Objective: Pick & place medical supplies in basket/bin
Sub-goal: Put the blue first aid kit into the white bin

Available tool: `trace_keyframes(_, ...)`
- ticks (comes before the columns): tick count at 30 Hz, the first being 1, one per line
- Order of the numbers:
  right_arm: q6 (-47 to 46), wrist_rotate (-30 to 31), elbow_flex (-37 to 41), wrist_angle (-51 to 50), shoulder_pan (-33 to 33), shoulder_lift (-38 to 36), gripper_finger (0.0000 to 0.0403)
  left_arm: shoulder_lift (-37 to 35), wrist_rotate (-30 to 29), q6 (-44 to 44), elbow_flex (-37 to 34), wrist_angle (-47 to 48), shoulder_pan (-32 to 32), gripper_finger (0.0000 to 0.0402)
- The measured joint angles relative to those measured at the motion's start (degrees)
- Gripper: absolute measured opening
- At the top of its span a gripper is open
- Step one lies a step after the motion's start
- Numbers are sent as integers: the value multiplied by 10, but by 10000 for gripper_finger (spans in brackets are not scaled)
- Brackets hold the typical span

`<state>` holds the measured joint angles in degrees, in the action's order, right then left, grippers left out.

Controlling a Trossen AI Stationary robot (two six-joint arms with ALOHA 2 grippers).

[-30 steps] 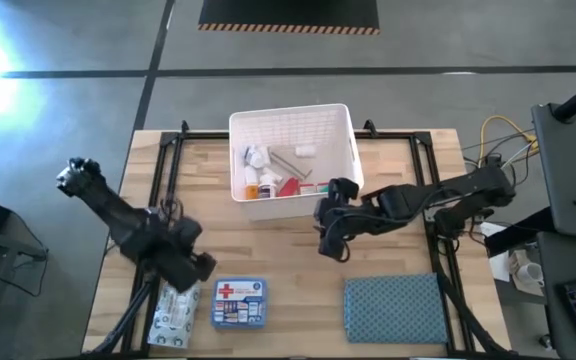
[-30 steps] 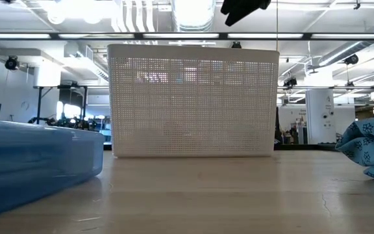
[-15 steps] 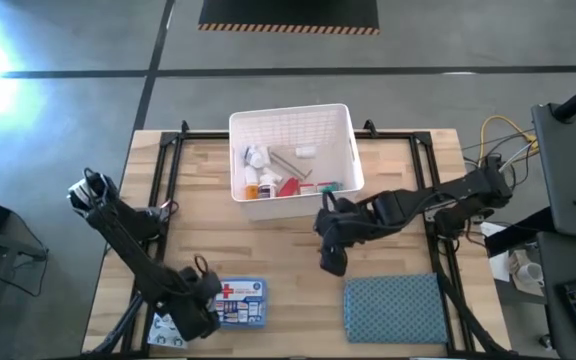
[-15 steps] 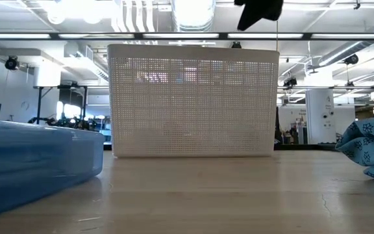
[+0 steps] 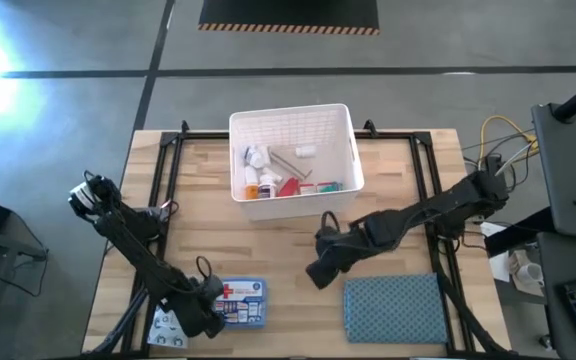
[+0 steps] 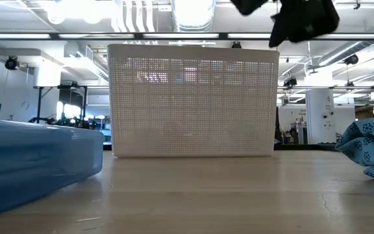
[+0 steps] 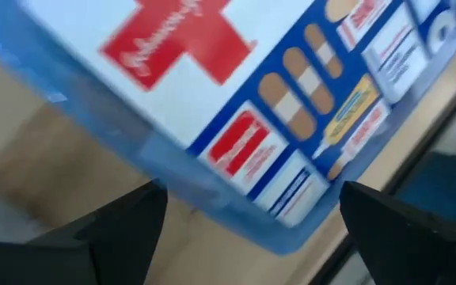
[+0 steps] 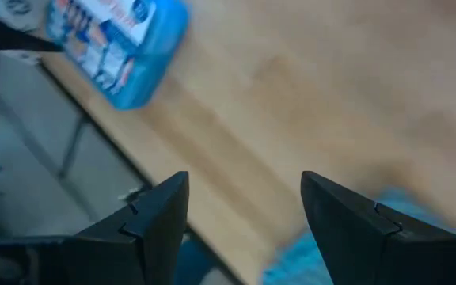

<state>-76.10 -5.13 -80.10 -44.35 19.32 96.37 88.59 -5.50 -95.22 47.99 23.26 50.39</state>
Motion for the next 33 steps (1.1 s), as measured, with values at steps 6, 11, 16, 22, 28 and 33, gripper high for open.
trace_keyframes(6,-68,-17,79,215,6,43,233,-1,-36,-25,-58,-124,-6,349)
trace_keyframes(11,-92,-16,110,349,2,104,233,-1,-62,-32,-71,-132,-22,349)
trace_keyframes(16,-94,-18,111,415,-5,165,233,0,-68,-26,-66,-132,-25,349)
trace_keyframes(22,-77,-27,110,533,-14,227,233,1,-95,-20,-56,-136,-26,349)
trace_keyframes(28,-74,-50,106,579,-23,268,233,1,-109,13,-56,-136,-25,349)
trace_keyframes(33,-33,-50,107,579,-25,264,233,7,-111,81,-57,-137,-25,349)
